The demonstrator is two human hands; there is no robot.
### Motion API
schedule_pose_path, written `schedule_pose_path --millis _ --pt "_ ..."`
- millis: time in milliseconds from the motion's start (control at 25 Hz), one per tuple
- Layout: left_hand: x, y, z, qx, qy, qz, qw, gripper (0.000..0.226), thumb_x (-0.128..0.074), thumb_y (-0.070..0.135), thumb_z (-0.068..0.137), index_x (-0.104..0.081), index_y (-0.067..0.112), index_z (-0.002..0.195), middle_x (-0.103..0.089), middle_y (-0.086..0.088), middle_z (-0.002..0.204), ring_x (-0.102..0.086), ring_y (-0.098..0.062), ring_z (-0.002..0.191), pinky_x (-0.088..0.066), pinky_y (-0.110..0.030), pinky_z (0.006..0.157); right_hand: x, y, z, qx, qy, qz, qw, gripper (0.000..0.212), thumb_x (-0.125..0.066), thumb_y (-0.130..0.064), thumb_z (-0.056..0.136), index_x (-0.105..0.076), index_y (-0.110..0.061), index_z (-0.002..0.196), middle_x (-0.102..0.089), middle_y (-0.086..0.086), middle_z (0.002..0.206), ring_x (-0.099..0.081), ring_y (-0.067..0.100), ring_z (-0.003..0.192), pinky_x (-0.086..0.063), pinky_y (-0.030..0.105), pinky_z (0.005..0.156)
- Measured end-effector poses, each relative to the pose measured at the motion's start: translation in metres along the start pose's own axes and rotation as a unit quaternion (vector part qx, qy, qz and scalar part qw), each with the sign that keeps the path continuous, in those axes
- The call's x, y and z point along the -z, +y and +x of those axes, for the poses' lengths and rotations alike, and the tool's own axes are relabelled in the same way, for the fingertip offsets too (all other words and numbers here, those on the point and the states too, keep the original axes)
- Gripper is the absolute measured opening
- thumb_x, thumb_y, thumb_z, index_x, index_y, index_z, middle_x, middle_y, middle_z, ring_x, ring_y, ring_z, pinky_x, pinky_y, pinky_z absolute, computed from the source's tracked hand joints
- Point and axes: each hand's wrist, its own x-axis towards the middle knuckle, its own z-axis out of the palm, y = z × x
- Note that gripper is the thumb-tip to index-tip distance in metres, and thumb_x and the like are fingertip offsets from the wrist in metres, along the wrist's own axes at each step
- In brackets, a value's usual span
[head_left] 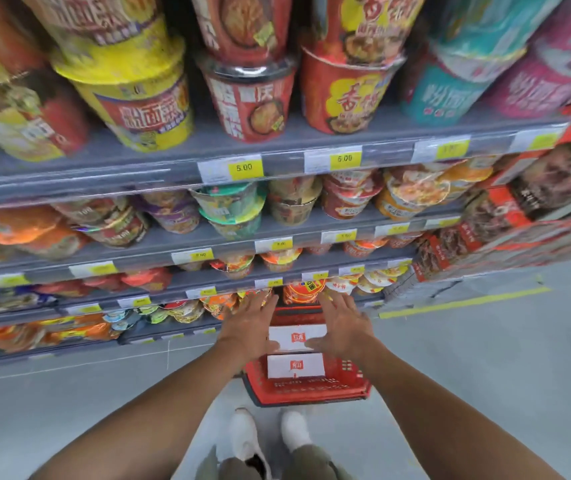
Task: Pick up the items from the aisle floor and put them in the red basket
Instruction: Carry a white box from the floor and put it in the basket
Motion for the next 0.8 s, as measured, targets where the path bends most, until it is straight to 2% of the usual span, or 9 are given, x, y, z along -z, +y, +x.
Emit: schedule_pose_path --millis 160,280,400,600,800 --pt "0.032 -0.010 -0.039 0.034 0.044 -0.023 0.998 0.108 -0.069 0.066 0.080 -0.003 0.033 0.159 0.002 0.004 0.169 0.002 -0.023 0.156 -0.021 -0.068 0.118 0.043 -0.020 -0.025 0.055 0.050 0.031 0.997 0.113 -0.064 -0.082 0.076 -0.009 -0.033 0.162 -0.008 -0.003 0.171 -0.007 0.026 0.158 -0.028 0.062 0.120" --pt "0.062 -0.020 -0.072 0.060 0.105 -0.043 0.992 0.109 -0.065 0.073 0.078 -0.003 0.035 0.160 0.001 0.007 0.169 0.001 -0.021 0.156 -0.020 -0.066 0.119 0.080 -0.044 -0.038 0.140 0.115 0.037 0.983 0.110 -0.063 -0.081 0.076 -0.009 -0.038 0.162 -0.011 -0.007 0.170 -0.009 0.022 0.157 -0.031 0.058 0.120" --pt "0.085 -0.028 -0.119 0.124 0.187 -0.060 0.973 0.109 -0.057 0.082 0.077 -0.003 0.037 0.160 0.001 0.010 0.169 0.003 -0.017 0.157 -0.020 -0.064 0.121 0.108 -0.074 -0.058 0.220 0.152 0.013 0.963 0.113 -0.060 -0.087 0.074 -0.011 -0.037 0.163 -0.010 -0.008 0.171 -0.009 0.021 0.157 -0.028 0.056 0.122" --pt "0.104 -0.050 -0.213 0.221 0.269 -0.057 0.936 0.114 -0.046 0.092 0.069 -0.002 0.040 0.159 0.003 0.015 0.169 0.005 -0.015 0.156 -0.018 -0.061 0.122 0.139 -0.129 -0.088 0.345 0.137 -0.062 0.927 0.119 -0.057 -0.090 0.071 -0.001 -0.039 0.163 0.003 -0.013 0.171 -0.001 0.018 0.158 -0.020 0.053 0.125" --pt "0.070 -0.083 -0.311 0.329 0.315 -0.062 0.888 0.114 -0.034 0.099 0.067 -0.010 0.038 0.160 -0.007 0.011 0.169 -0.005 -0.018 0.157 -0.028 -0.064 0.116 0.137 -0.215 -0.108 0.463 0.122 -0.093 0.873 0.120 -0.058 -0.089 0.072 0.003 -0.040 0.163 0.003 -0.013 0.172 -0.001 0.017 0.158 -0.016 0.049 0.127"
